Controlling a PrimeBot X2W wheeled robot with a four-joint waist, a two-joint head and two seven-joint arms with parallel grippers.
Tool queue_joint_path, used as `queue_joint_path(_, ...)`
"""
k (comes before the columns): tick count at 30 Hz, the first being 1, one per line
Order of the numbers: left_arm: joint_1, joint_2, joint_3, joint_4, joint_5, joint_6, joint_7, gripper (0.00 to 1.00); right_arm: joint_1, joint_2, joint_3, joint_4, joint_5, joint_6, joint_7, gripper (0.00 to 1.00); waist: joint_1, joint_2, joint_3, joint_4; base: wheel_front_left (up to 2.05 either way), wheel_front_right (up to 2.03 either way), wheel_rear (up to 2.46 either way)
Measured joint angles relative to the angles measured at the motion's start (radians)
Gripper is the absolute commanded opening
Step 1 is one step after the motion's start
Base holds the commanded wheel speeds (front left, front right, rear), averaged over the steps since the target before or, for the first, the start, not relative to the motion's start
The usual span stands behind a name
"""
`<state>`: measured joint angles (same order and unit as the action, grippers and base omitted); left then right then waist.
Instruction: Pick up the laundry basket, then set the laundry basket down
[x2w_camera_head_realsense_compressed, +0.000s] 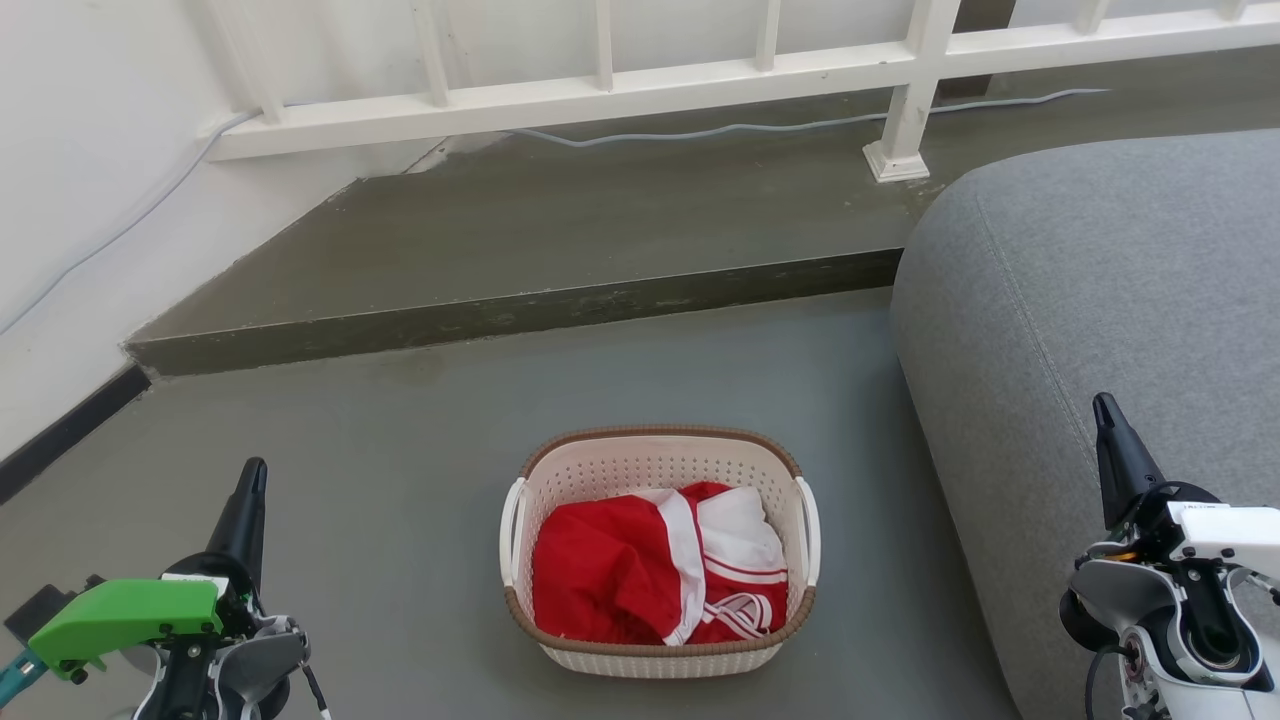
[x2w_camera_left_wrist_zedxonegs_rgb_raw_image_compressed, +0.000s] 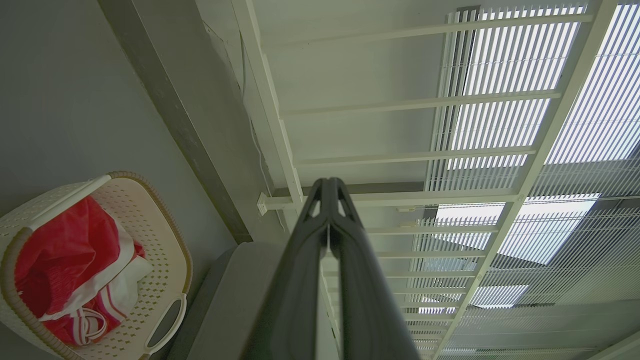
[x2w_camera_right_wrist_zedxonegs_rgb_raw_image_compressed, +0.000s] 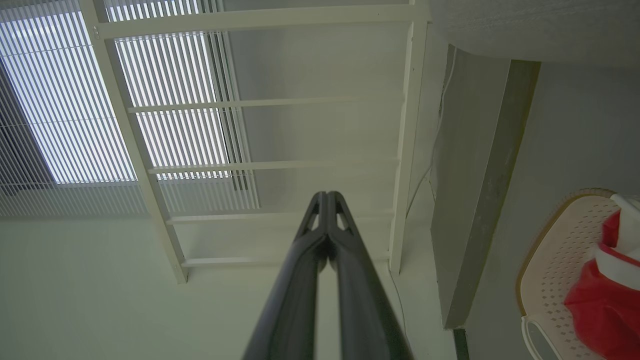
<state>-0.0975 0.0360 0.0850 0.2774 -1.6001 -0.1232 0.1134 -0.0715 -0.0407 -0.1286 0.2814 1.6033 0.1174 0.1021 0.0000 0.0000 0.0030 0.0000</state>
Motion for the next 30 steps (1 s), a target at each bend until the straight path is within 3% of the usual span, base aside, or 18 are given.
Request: queue_joint_path(30,0.000,0.000,0.000,0.000,0.000,0.000,0.000,0.00,0.000,0.000,0.000,0.000,0.000,0.000,0.000,0.00,0.0000,0.0000,0.000,0.000,0.00,0.00,0.00)
